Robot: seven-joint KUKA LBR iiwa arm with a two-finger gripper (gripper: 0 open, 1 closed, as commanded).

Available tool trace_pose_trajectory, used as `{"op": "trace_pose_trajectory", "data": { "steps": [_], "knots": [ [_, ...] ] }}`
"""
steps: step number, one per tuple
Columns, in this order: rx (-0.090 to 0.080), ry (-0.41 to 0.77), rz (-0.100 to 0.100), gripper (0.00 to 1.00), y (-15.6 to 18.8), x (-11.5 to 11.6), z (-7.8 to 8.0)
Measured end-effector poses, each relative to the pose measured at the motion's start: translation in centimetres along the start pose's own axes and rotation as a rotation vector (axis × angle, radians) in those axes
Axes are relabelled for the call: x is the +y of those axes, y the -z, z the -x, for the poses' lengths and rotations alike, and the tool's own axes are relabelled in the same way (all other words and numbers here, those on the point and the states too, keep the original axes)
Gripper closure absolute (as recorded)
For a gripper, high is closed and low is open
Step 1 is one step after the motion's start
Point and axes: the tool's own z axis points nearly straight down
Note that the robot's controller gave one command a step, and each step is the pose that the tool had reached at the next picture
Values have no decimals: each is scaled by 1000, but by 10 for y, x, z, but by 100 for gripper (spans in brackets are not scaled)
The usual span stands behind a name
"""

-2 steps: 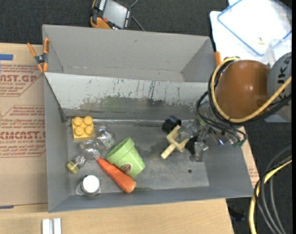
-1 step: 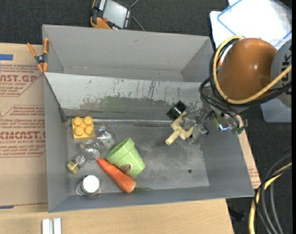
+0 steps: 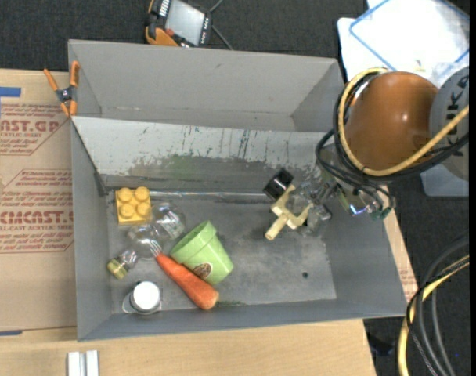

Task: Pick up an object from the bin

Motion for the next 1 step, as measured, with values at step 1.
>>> {"op": "trace_pose_trajectory", "data": {
  "steps": [1],
  "knots": [
    [-4, 99, 0, 100, 99, 65, 32]
  ]
}}
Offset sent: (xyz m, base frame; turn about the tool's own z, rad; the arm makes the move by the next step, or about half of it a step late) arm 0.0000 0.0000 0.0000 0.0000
